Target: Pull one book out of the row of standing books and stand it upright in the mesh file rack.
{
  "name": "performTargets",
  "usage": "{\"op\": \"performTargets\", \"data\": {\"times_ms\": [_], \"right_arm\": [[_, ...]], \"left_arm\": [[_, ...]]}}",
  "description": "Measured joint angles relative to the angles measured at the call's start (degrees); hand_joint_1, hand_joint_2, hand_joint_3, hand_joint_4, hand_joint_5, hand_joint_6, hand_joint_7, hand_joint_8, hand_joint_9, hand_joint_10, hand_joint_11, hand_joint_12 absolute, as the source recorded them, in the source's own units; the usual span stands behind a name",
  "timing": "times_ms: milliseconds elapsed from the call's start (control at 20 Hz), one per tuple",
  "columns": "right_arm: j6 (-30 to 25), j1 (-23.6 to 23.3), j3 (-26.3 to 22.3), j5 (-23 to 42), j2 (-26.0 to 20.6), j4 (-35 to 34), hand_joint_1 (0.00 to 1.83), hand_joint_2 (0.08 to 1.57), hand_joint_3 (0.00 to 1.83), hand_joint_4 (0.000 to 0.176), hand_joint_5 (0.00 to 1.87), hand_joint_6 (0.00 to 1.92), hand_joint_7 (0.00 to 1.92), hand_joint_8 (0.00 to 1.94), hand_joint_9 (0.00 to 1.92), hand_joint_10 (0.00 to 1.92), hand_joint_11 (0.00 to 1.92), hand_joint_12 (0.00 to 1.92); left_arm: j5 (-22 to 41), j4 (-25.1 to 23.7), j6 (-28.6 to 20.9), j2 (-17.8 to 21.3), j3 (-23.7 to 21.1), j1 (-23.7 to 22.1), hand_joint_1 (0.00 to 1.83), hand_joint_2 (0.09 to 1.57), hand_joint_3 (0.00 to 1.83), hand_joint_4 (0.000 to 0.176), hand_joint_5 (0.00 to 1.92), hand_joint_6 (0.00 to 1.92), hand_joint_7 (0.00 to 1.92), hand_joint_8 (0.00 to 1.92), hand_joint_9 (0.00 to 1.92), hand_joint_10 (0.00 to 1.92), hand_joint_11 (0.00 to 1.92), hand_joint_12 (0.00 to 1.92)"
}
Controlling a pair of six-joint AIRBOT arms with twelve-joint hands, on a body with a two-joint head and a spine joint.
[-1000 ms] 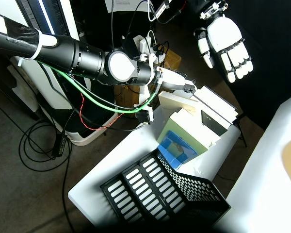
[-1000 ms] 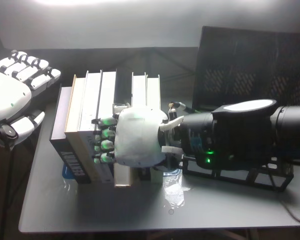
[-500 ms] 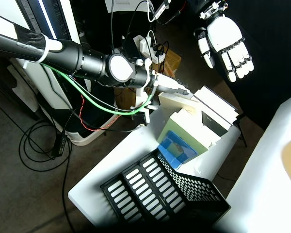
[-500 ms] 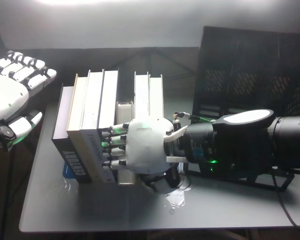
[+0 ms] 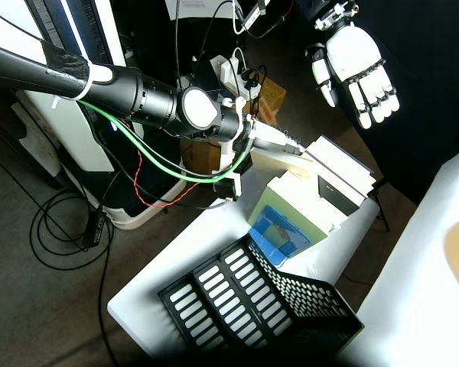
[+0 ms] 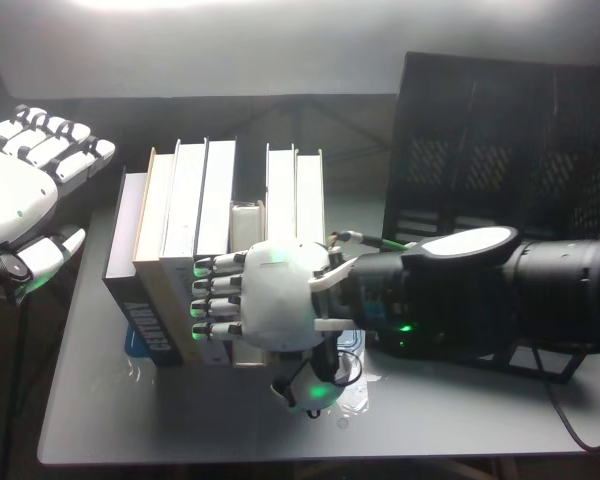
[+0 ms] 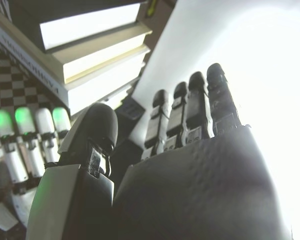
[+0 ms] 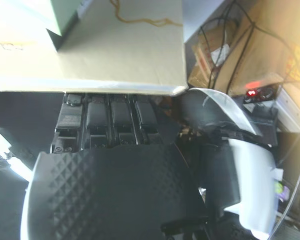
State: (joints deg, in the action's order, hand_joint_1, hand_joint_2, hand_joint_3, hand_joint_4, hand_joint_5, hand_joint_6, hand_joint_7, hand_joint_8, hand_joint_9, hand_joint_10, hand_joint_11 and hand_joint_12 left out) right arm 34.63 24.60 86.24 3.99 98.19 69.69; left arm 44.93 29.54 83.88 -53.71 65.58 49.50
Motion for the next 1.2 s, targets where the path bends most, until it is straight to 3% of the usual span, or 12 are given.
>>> {"op": "performTargets", "data": {"times_ms": [400, 700, 750, 800, 850, 900, 950, 1000, 1050, 1100, 1150, 1200], "right_arm": [[-0.2, 0.0, 1.6, -0.9, 1.3, 4.1, 0.0, 0.97, 0.73, 0.0, 0.03, 0.02, 0.0, 0.0, 0.0, 0.0, 0.0, 0.0], [-0.2, 0.0, 0.0, -2.3, 1.2, 6.6, 0.0, 0.97, 0.74, 0.0, 0.03, 0.02, 0.0, 0.0, 0.0, 0.0, 0.0, 0.0], [-0.2, 0.0, -0.5, -2.7, 1.2, 7.1, 0.9, 1.2, 0.31, 0.0, 0.51, 1.06, 0.45, 1.54, 0.44, 1.54, 0.43, 1.53], [-0.4, 0.2, -0.6, -2.1, 1.2, 7.3, 1.06, 1.22, 0.09, 0.0, 0.68, 1.3, 0.52, 1.15, 0.66, 1.57, 0.47, 1.84], [-0.4, 0.2, -0.5, -1.6, 1.3, 7.5, 1.15, 1.25, 0.04, 0.0, 0.35, 0.81, 0.38, 0.74, 0.31, 1.32, 0.09, 1.88], [-0.3, 0.3, -0.5, -1.6, 1.4, 7.5, 1.28, 1.19, 0.0, 0.0, 0.35, 0.51, 0.44, 0.46, 0.33, 1.46, 0.02, 1.91], [-0.3, 0.6, -0.5, -1.6, 1.3, 7.7, 1.19, 1.25, 0.0, 0.0, 0.54, 1.21, 0.74, 1.23, 0.65, 1.66, 0.44, 1.92], [-0.2, 0.6, -0.3, -1.5, 1.3, 7.8, 1.19, 1.22, 0.0, 0.0, 0.67, 1.3, 0.88, 1.24, 0.95, 1.55, 0.74, 1.92], [0.3, 0.6, -0.3, -0.6, 1.2, 8.5, 1.3, 1.19, 0.0, 0.0, 1.09, 1.59, 1.31, 1.78, 1.23, 1.85, 1.0, 1.92], [0.3, 0.6, -0.4, 0.2, 1.2, 8.5, 1.2, 1.14, 0.0, 0.0, 1.05, 1.11, 1.25, 1.91, 1.14, 1.91, 0.93, 1.92], [0.3, 0.7, -0.5, 1.1, 1.1, 8.7, 1.32, 1.24, 0.0, 0.0, 1.17, 1.75, 1.42, 1.93, 1.37, 1.92, 1.21, 1.92], [0.4, 0.7, -0.6, 1.7, 1.0, 9.0, 1.28, 1.23, 0.0, 0.154, 1.22, 1.72, 1.35, 1.94, 1.25, 1.92, 1.19, 1.92]], "left_arm": [[0.1, -0.1, 0.0, -0.1, 0.0, 0.0, 0.29, 1.57, 0.08, 0.051, 0.03, 0.0, 0.0, 0.0, 0.0, 0.0, 0.0, 0.0], [0.2, 0.1, 0.0, -0.5, 0.2, 0.0, 0.29, 1.57, 0.07, 0.039, 0.04, 0.01, 0.0, 0.0, 0.0, 0.0, 0.0, 0.0], [0.1, 0.0, 0.0, -0.5, 0.2, 0.0, 0.29, 1.57, 0.06, 0.031, 0.05, 0.01, 0.0, 0.0, 0.0, 0.0, 0.0, 0.0], [0.1, -0.1, 0.0, -0.5, 0.2, 0.0, 0.27, 1.57, 0.05, 0.04, 0.05, 0.01, 0.0, 0.0, 0.0, 0.0, 0.0, 0.0], [0.0, -0.2, 0.0, -0.5, 0.5, 0.0, 0.24, 1.57, 0.06, 0.046, 0.05, 0.01, 0.0, 0.0, 0.0, 0.0, 0.0, 0.0], [0.0, -0.2, 0.0, -1.0, 0.9, -0.1, 0.23, 1.57, 0.07, 0.041, 0.05, 0.0, 0.0, 0.0, 0.0, 0.0, 0.0, 0.0], [-0.2, -0.1, 0.0, -1.2, 1.0, 0.0, 0.18, 1.57, 0.09, 0.035, 0.06, 0.01, 0.0, 0.0, 0.0, 0.0, 0.0, 0.0], [-0.7, -0.5, 0.0, -1.6, 1.2, -0.2, 0.14, 1.57, 0.11, 0.038, 0.06, 0.01, 0.0, 0.0, 0.0, 0.0, 0.0, 0.0], [-1.7, -1.3, 0.0, -2.1, 1.6, -0.9, 0.13, 1.57, 0.12, 0.046, 0.05, 0.0, 0.0, 0.0, 0.0, 0.0, 0.0, 0.0], [-2.1, -2.1, 0.0, -2.5, 1.9, -1.6, 0.13, 1.57, 0.13, 0.053, 0.04, 0.0, 0.0, 0.0, 0.0, 0.0, 0.0, 0.0], [-2.4, -3.1, 0.0, -2.7, 2.1, -2.3, 0.16, 1.57, 0.11, 0.068, 0.04, 0.0, 0.0, 0.0, 0.0, 0.0, 0.0, 0.0], [-2.6, -3.8, 0.0, -3.0, 2.5, -2.8, 0.2, 1.57, 0.09, 0.058, 0.06, 0.01, 0.0, 0.0, 0.0, 0.0, 0.0, 0.0]]}}
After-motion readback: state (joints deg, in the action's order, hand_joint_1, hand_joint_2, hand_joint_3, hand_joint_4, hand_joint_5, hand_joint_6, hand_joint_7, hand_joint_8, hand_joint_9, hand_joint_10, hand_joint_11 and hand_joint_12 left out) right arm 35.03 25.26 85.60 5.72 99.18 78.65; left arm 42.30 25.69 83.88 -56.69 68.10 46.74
